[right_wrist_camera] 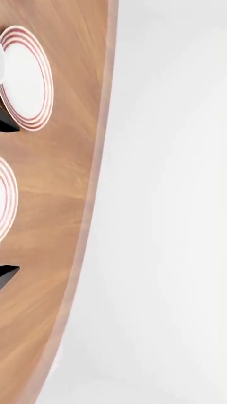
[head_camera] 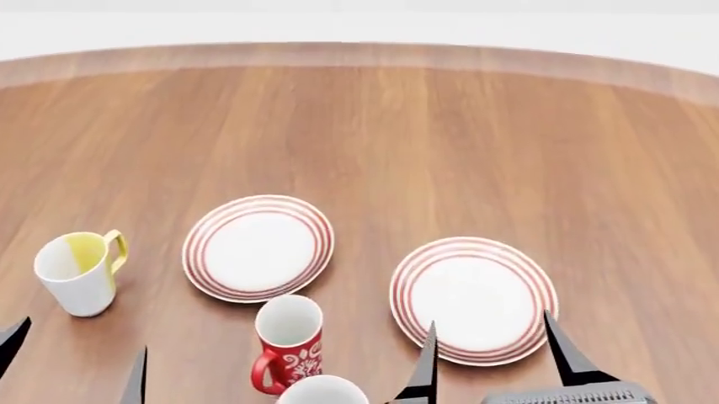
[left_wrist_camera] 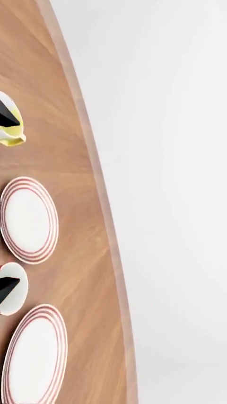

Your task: Put the white mug on the left plate.

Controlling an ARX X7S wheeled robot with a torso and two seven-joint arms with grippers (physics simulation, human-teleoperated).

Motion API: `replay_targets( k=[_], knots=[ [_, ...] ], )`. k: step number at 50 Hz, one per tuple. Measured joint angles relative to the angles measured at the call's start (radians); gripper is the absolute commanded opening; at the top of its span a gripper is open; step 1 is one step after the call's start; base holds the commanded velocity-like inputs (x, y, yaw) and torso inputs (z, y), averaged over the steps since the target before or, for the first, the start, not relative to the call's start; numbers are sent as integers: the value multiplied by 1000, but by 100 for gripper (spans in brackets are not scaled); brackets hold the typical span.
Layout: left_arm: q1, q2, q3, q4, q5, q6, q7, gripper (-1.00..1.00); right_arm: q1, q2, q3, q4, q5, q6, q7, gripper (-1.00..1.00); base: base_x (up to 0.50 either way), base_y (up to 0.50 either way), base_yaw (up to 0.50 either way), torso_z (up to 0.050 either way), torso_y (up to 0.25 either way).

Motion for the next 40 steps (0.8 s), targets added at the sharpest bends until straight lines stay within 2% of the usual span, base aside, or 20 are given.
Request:
replay_targets(
  k=[9,40],
  knots=[
    [0,-3,4,-5,-4,6,-5,100,0,5,-2,7,5,-6,7,100,342,18,0,0,2],
    [0,-16,16,-12,-18,14,-20,100,3,21,-11,20,24,-24,38,100,335,143,0,0,0]
  ],
)
